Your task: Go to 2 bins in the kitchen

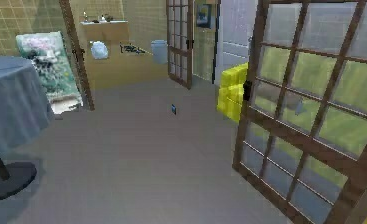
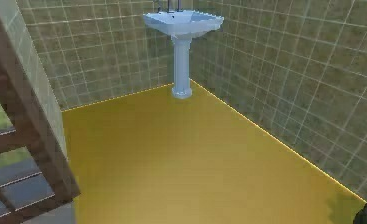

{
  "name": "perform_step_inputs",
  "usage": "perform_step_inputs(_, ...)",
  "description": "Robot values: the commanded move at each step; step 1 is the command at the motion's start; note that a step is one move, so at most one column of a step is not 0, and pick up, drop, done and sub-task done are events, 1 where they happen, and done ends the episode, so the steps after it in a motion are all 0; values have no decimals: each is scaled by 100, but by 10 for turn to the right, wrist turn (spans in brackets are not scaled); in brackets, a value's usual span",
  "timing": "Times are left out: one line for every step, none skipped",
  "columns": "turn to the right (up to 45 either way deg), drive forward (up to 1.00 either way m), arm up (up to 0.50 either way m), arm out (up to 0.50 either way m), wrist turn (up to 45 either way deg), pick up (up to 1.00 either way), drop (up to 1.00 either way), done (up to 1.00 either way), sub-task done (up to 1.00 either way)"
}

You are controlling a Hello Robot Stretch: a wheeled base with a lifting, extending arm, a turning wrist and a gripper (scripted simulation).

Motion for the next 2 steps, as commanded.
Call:
perform_step_inputs(-90,0,0,0,0,0,0,0,0)
perform_step_inputs(0,100,0,0,0,0,0,0,0)
